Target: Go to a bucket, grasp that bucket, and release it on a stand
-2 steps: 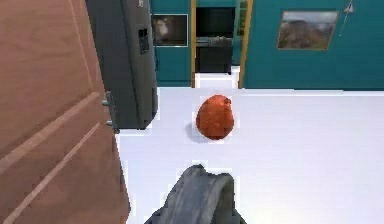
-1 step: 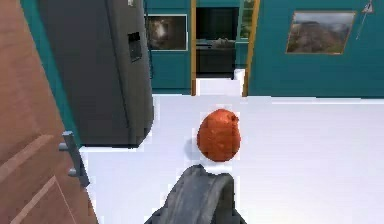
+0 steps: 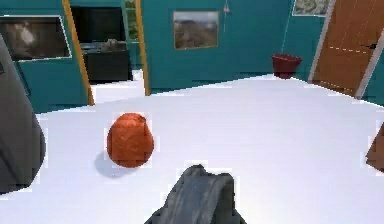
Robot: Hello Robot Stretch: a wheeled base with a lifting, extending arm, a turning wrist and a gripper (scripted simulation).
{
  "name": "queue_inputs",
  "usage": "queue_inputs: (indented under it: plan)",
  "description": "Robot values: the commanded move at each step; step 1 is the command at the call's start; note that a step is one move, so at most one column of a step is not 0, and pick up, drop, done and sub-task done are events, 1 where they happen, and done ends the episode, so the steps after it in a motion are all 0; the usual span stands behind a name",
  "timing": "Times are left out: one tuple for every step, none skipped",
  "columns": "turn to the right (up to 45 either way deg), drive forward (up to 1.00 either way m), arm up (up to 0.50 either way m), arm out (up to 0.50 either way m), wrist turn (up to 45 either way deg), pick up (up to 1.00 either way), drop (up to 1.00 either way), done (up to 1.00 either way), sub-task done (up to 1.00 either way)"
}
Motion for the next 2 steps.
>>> queue_inputs:
  plan:
    - [0.0, 1.0, 0.0, 0.0, 0.0, 0.0, 0.0, 0.0, 0.0]
    - [0.0, 0.8, 0.0, 0.0, 0.0, 0.0, 0.0, 0.0, 0.0]
